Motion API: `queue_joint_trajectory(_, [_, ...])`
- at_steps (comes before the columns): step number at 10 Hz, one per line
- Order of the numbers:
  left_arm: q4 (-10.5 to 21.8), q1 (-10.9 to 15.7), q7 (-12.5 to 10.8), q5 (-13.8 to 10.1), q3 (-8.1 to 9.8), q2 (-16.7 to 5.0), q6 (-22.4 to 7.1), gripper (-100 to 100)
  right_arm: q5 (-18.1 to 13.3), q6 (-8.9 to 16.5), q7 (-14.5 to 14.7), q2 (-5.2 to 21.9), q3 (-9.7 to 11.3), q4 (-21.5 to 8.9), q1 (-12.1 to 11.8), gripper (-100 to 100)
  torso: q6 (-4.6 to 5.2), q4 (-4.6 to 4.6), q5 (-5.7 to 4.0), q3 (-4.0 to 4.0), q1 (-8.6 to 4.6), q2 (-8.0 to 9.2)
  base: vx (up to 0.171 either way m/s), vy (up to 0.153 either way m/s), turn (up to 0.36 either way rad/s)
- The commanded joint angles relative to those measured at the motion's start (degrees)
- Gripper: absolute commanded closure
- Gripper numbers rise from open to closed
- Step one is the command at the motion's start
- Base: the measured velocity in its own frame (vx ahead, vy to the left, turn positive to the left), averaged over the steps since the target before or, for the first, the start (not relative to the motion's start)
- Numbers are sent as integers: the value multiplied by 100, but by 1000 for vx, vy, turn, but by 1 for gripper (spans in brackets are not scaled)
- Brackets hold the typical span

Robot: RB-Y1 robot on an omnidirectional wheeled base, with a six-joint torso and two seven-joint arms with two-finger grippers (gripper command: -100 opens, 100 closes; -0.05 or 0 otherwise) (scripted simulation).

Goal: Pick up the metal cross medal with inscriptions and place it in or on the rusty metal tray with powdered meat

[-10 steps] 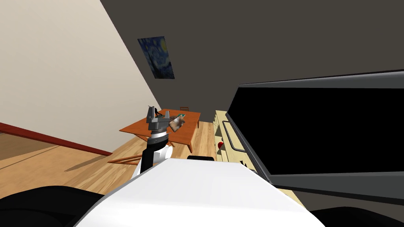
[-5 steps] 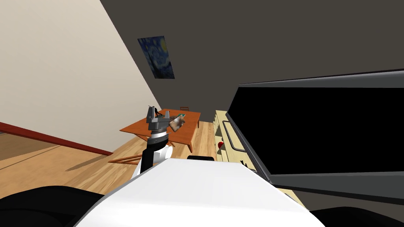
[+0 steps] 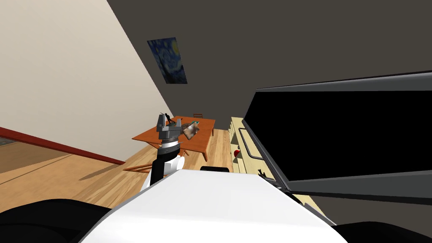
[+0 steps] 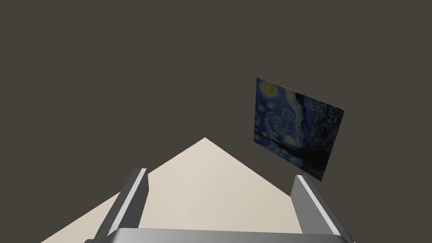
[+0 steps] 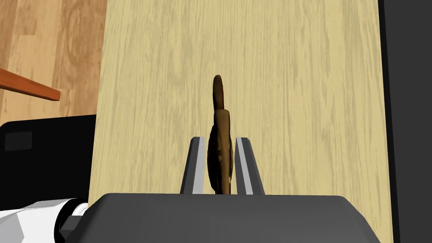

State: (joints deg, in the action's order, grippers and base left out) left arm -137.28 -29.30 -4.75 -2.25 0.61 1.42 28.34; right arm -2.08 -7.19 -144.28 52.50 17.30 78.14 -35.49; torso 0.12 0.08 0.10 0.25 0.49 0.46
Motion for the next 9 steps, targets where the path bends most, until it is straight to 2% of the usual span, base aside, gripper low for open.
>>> queue_joint_trajectory(1, [0,0,0,0,0,0,0,0,-8,3,-25,69,-138,66,-17,100,0,0,0,0,0,0,-188,96,-7])
queue_joint_trajectory(5, [0,1,0,0,0,0,0,0,-29,-107,-319,335,-371,77,-26,100,6,9,2,25,-15,42,-209,59,24])
queue_joint_trajectory(9, [0,0,0,0,1,-1,0,0,-47,-287,-703,580,-458,-22,-125,100,4,4,-4,7,-39,8,-153,19,61])
